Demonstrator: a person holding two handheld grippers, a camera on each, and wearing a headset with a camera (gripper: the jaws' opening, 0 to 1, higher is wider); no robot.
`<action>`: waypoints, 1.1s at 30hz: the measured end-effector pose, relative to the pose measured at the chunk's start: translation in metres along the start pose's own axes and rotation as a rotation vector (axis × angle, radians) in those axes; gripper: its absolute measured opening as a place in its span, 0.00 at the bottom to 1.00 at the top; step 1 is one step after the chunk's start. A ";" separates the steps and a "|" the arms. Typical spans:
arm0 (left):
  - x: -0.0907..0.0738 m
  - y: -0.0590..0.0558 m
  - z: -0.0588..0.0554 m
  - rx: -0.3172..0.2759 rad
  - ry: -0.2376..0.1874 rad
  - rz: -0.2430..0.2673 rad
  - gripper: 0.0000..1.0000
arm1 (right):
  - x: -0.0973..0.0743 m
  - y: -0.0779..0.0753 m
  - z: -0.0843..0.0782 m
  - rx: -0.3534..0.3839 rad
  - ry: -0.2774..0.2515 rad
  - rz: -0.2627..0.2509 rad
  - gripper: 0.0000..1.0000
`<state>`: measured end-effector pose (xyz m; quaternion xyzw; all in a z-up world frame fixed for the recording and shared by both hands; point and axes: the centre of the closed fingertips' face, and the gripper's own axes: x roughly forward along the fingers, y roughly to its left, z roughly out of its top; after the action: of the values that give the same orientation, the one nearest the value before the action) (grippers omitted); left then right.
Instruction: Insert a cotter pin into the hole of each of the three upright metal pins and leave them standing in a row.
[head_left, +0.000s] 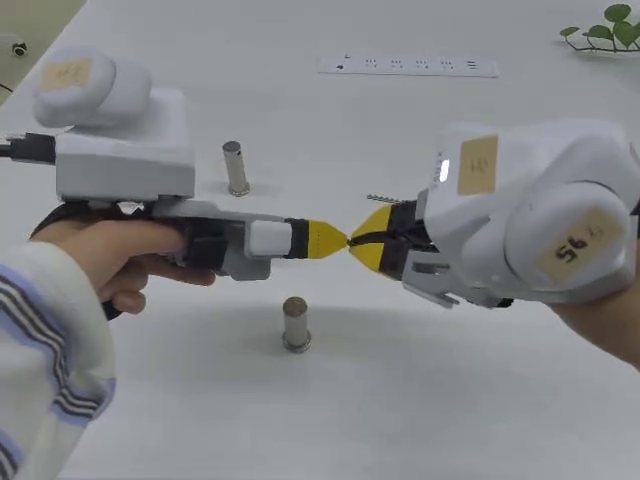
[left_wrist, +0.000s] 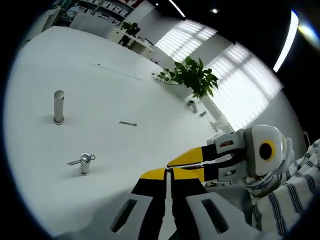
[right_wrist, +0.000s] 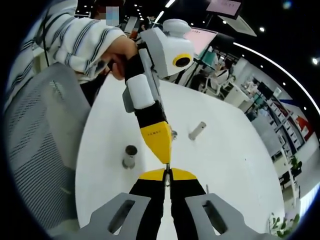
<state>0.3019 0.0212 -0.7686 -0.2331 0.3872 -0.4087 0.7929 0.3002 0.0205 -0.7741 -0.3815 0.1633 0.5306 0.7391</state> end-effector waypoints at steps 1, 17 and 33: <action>0.000 -0.001 0.000 0.030 -0.008 0.006 0.00 | 0.000 0.000 0.000 0.001 -0.001 0.001 0.03; -0.004 -0.006 -0.002 0.074 -0.012 -0.002 0.00 | -0.002 0.007 -0.003 0.018 0.001 0.054 0.12; -0.018 -0.022 -0.003 0.231 -0.016 -0.087 0.00 | -0.013 0.010 -0.002 0.285 -0.109 0.170 0.17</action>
<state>0.2827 0.0238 -0.7477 -0.1601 0.3208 -0.4827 0.7990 0.2868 0.0121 -0.7706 -0.2283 0.2280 0.5827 0.7459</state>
